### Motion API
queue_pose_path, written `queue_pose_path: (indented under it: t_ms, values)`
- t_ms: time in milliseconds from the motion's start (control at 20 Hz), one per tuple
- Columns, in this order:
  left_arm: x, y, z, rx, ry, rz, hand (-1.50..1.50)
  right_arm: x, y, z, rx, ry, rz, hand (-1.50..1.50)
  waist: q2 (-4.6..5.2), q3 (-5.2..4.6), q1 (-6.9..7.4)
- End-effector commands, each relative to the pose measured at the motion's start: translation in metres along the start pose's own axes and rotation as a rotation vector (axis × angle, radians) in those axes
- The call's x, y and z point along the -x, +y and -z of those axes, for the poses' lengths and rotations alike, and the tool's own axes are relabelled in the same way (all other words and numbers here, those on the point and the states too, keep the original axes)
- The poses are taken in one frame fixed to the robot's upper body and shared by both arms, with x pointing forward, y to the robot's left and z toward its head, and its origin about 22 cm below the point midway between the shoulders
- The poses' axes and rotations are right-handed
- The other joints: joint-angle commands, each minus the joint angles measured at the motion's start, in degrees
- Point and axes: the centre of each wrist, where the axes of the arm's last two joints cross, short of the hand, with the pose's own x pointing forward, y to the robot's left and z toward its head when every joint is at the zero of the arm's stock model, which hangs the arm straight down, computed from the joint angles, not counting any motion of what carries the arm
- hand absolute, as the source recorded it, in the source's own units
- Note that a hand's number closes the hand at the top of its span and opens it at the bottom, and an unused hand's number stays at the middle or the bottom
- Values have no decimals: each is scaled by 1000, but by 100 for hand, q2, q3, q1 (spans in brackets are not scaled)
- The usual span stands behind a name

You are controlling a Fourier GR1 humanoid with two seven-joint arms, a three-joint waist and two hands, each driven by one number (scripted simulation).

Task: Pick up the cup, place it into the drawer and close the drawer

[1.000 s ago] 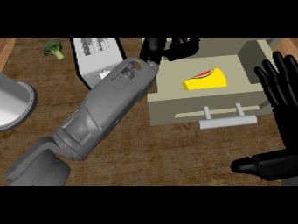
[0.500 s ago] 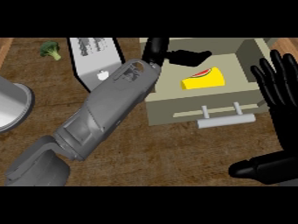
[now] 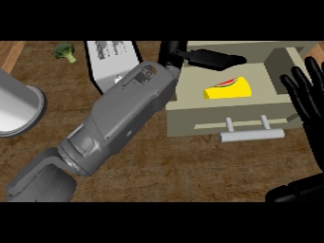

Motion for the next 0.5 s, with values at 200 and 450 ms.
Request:
queue_pose_path:
  t_ms: [200, 450]
  values:
    - [12, 34, -13, -78, -11, -90, -150, -13, -11, -14, -107, 39, -94, 150, -103, -6, 404]
    - [-10, 73, -12, -143, 0, -152, -150, -28, -13, -21, -166, 92, -265, 150, -141, -10, 489]
